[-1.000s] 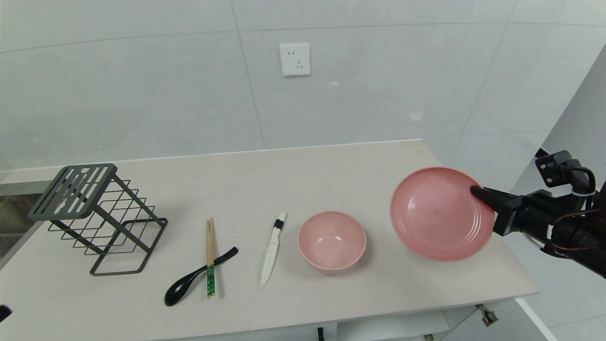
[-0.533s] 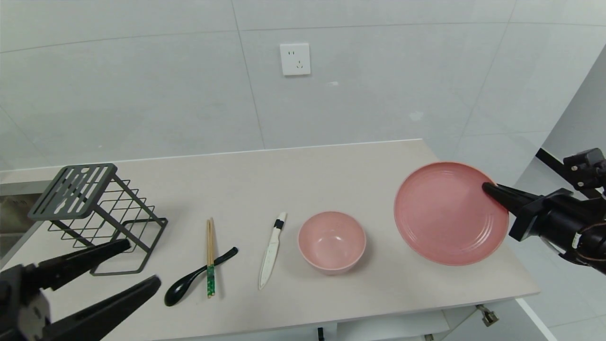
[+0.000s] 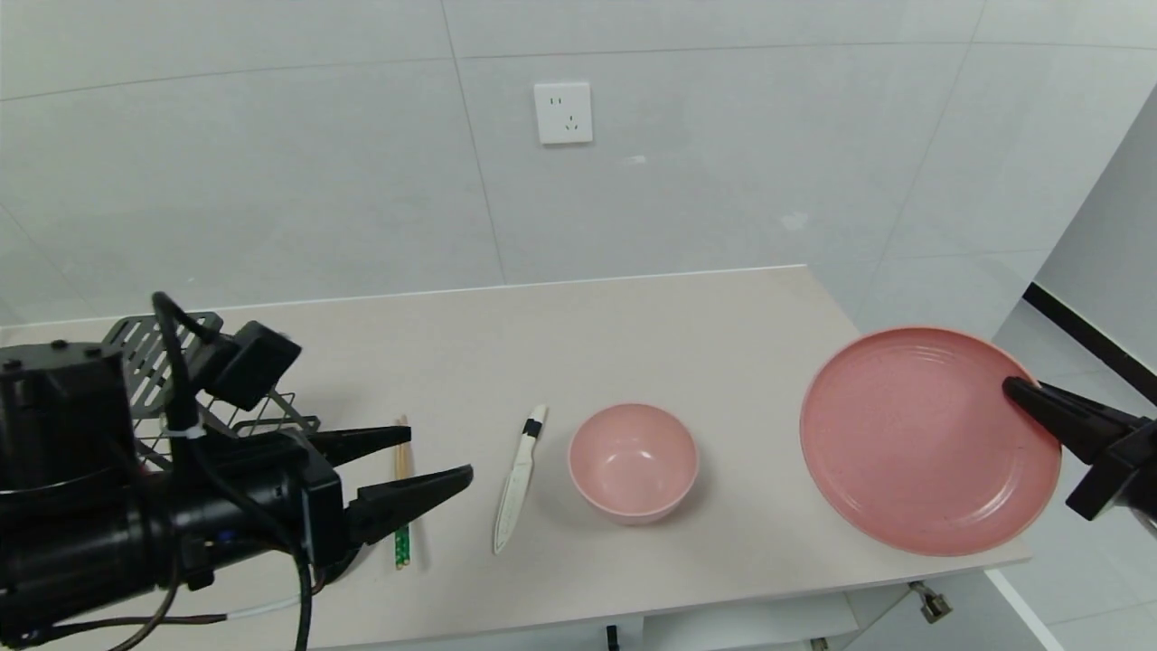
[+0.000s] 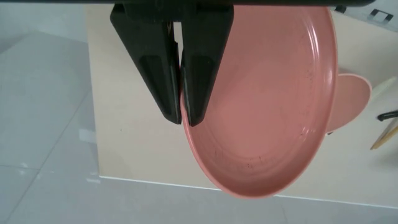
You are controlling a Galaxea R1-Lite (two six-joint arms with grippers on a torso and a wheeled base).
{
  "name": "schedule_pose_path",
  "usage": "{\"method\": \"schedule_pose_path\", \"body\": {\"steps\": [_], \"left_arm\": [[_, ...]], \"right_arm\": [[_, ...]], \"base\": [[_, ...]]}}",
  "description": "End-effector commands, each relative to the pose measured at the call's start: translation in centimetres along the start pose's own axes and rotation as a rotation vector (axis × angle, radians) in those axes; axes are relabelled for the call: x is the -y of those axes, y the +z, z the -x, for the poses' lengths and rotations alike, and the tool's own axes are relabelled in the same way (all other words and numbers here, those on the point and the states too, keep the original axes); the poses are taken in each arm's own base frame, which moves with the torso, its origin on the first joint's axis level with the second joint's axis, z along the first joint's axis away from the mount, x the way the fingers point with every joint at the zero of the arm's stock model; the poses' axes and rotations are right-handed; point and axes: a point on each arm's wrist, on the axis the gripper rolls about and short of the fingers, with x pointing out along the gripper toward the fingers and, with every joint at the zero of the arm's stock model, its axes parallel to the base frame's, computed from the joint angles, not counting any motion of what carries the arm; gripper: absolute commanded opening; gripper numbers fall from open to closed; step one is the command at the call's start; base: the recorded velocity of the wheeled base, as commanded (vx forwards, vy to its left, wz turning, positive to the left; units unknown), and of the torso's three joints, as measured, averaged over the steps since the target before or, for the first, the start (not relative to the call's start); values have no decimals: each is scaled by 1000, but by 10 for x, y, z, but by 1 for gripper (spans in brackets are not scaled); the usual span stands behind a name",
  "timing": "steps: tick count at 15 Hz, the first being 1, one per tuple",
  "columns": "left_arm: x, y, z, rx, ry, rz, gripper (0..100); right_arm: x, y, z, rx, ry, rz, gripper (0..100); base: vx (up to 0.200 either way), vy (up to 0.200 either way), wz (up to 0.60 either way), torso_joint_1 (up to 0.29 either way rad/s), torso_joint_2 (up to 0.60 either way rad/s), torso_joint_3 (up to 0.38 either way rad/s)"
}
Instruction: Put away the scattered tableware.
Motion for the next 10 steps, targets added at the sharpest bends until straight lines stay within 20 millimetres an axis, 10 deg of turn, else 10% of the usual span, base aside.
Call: {"method": "schedule_pose_path", "body": {"steps": [1,10], "left_arm": [[-16,-9,-39,-62,-16,8,100],[-3,-16,-122,-134,39,-3,100]], "right_arm": [[-6,3,23,36,-5,12,0],[-6,10,24,73,-5,21,0]], "base": [[0,0,0,0,0,0],[0,0,0,0,0,0]]}}
